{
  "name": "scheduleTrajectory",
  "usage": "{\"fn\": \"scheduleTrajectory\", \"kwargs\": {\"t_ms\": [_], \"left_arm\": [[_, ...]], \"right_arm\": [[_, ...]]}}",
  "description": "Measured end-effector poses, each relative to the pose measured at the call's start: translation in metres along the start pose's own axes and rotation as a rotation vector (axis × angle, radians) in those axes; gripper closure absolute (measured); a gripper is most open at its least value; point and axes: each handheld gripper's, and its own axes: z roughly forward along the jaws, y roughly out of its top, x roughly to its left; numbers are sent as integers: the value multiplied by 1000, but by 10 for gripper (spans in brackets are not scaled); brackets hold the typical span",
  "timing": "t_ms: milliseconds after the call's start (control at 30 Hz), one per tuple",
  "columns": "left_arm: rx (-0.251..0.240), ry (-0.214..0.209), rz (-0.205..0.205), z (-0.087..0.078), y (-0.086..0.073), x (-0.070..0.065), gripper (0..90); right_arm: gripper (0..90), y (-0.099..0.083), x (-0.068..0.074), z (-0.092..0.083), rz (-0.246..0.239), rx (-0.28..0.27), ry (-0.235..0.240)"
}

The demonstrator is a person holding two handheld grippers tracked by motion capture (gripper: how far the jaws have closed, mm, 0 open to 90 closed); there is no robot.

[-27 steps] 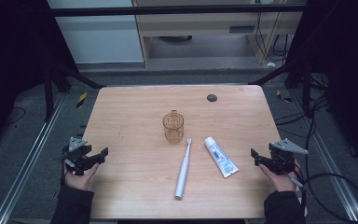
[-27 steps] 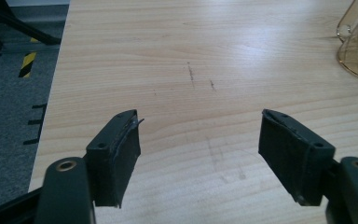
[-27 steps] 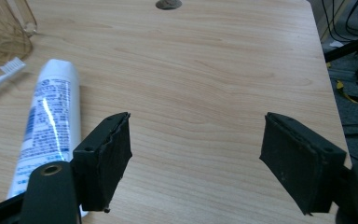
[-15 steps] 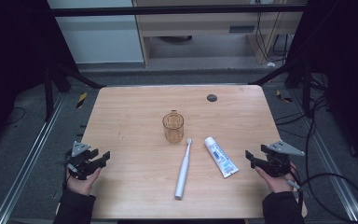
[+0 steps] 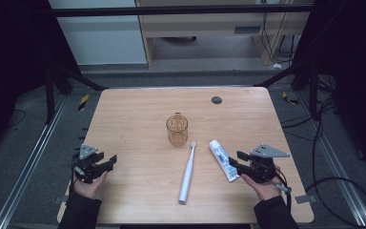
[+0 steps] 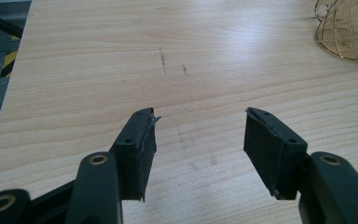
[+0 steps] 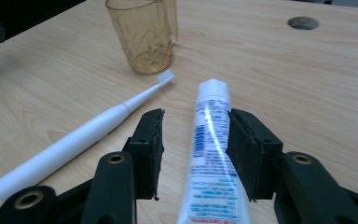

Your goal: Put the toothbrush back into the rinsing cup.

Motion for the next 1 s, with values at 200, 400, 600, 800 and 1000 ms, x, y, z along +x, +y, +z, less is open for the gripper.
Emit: {"fn": "scheduleTrajectory", "kwargs": {"t_ms": [200,400,600,800,1000], "left_arm": [[1,6,7,1,0,-1,428],[1,7,11,1,1,-1,431],[5,16,25,2,1,-2,431],[8,15,32,2,1,-3,432],[10,16,36,3,1,-4,432]], "right_arm": [[631,4,18,11,-21,31,49],[709,6,32,22,-43,47,86],[786,4,49,35,-71,59,114],[833,1,63,46,-91,84,150],[871,-3,77,58,-103,112,192]]}}
